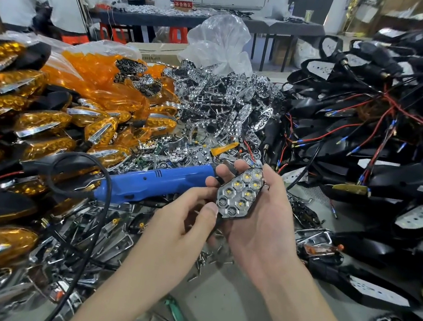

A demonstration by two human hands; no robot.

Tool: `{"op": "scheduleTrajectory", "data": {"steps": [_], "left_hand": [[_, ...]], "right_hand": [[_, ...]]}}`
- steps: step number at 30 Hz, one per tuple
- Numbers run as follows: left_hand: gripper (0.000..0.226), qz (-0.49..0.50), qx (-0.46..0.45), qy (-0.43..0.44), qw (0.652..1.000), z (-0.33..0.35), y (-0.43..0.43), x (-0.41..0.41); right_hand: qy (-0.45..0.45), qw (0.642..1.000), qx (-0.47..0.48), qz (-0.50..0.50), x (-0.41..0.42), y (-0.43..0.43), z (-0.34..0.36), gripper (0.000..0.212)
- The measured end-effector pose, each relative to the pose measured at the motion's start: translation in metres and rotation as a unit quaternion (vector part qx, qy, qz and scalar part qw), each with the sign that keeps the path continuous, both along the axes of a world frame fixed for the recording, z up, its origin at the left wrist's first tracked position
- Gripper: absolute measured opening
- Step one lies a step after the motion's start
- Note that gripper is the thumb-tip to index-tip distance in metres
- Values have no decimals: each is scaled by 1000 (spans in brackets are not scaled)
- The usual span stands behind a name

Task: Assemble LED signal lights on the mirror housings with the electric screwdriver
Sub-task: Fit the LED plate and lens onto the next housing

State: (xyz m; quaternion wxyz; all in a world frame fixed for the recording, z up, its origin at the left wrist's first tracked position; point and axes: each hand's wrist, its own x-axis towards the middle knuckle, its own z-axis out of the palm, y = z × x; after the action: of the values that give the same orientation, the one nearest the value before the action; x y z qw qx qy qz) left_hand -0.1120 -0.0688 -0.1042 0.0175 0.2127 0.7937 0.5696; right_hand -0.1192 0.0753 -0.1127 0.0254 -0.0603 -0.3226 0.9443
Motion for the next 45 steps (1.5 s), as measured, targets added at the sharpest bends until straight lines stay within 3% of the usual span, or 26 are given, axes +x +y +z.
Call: {"op": "scheduleTrajectory", "data": {"steps": [9, 12, 20, 26, 41, 45], "left_hand": [[25, 31, -33, 40, 998, -3, 4, 2], [21, 68, -72, 77, 992, -8, 5, 0], [40, 96, -171, 212, 957, -3, 6, 2], [36, 74, -186, 259, 945, 17, 13, -9], [26, -36, -242, 306, 920, 47, 12, -39], [12, -54, -242, 292, 924, 51, 17, -44]], "right_hand": [[-14, 999, 28, -7, -1, -3, 0, 43], [-29, 999, 27, -12, -3, -7, 1, 46], [-75, 996, 40, -9, -3, -10, 1, 46], [-91, 993, 73, 11, -3, -12, 2, 66], [-30, 997, 67, -34, -3, -12, 2, 74], [-34, 996, 77, -39, -4, -15, 1, 72]]}}
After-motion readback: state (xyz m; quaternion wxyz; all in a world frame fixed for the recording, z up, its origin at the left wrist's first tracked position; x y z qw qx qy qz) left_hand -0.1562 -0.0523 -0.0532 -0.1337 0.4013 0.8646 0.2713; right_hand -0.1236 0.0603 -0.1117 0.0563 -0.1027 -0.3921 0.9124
